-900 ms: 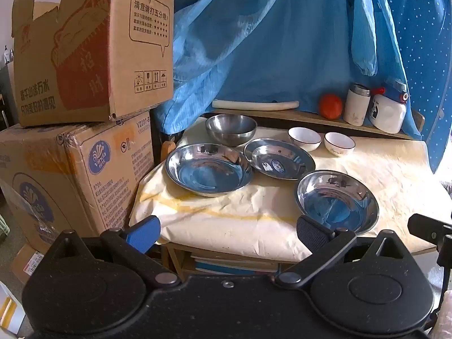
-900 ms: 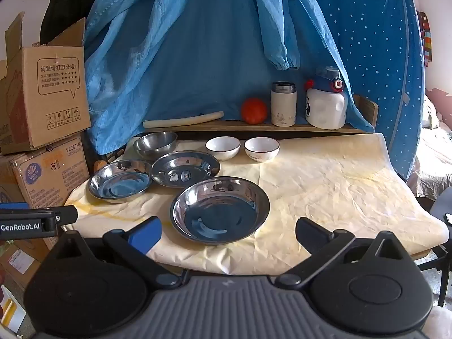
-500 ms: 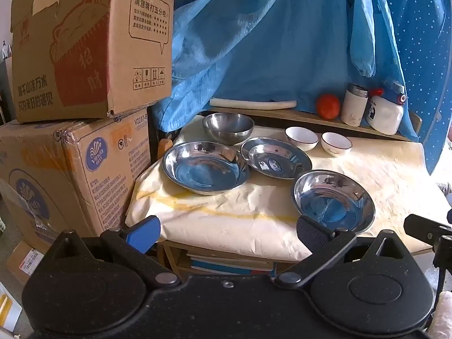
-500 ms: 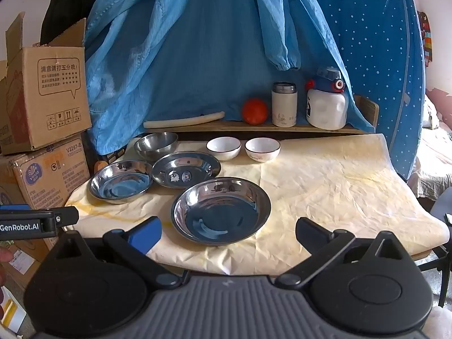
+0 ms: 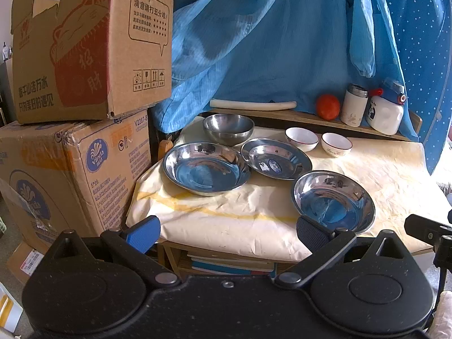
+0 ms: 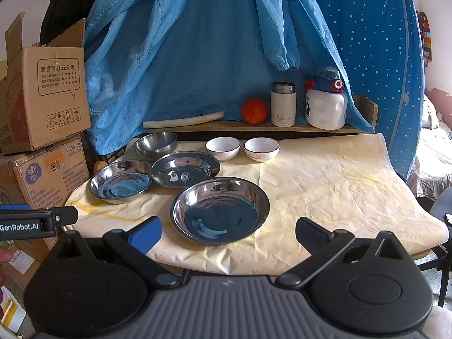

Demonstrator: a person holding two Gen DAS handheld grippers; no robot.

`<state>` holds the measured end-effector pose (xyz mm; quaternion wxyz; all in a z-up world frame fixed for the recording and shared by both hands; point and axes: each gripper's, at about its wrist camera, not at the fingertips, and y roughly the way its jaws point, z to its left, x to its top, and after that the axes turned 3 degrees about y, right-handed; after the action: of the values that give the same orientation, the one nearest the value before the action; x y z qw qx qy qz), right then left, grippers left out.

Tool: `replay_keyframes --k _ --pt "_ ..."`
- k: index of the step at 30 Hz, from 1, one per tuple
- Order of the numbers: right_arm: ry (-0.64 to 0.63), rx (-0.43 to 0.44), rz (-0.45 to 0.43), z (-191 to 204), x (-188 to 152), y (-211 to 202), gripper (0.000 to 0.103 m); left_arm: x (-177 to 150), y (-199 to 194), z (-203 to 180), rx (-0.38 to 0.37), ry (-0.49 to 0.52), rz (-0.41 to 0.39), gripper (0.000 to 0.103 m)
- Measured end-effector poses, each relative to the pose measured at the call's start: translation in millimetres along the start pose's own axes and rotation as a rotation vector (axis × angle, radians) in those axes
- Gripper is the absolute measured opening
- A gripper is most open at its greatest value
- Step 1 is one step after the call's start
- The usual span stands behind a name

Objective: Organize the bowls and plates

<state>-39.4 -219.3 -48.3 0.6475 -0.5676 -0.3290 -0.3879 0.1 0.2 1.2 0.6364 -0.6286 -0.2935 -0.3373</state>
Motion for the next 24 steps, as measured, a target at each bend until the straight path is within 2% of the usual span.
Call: replay_keyframes --k 24 --pt "0.000 0.000 0.001 -0.5 1.2 2.0 0.103 1.0 2.0 2.1 -0.002 -0.001 0.003 0.102"
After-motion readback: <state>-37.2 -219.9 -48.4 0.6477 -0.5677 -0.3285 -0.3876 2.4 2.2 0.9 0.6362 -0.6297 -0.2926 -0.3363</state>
